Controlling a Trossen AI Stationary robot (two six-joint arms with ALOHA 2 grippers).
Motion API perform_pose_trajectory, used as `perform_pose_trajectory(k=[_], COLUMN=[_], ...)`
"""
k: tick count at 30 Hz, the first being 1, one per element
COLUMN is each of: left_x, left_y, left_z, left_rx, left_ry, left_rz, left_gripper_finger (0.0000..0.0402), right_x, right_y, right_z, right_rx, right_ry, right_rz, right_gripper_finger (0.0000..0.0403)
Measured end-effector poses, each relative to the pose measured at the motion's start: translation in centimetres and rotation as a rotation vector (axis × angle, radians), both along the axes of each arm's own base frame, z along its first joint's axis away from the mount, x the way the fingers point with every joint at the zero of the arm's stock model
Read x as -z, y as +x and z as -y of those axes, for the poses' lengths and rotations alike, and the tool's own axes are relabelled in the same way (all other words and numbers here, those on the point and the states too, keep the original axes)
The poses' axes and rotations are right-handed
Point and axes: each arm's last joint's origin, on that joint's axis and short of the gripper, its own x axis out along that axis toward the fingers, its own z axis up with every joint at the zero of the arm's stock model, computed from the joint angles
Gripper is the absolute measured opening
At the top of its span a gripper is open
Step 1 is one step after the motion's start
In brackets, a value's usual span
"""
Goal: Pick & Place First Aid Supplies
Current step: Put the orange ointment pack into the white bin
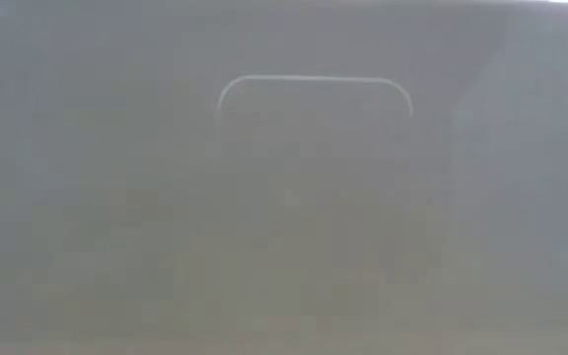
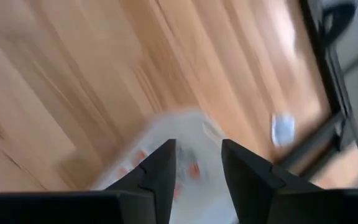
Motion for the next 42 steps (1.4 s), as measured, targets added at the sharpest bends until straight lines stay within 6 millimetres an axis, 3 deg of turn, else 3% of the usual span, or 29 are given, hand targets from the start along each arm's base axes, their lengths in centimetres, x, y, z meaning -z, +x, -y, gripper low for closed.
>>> perform_pose_trajectory(k=[12,23,35,42], left_x=[3.7,6.7,7.4,7.8], left_y=[0.2,1.3,1.2,1.5], left_z=[-3.7,-3.2,-3.2,-3.2], left_rx=[-0.138,-0.01,0.017,0.164], left_ry=[-0.064,-0.127,-0.088,-0.042], left_rz=[0.04,-0.109,-0.24,-0.27], left_gripper_finger=[0.0172,0.0134,0.0124,0.0121], right_x=[-1.5,-1.8,-1.9,-2.0], right_y=[3.3,3.9,4.3,4.5], right_z=[-3.5,-3.4,-2.8,-2.8], right_rx=[-0.238,-0.242,-0.216,-0.227], right_ry=[0.022,0.018,0.019,0.011], right_rz=[0.352,0.413,0.452,0.467], right_gripper_finger=[0.0118,0.0118,0.0119,0.0119])
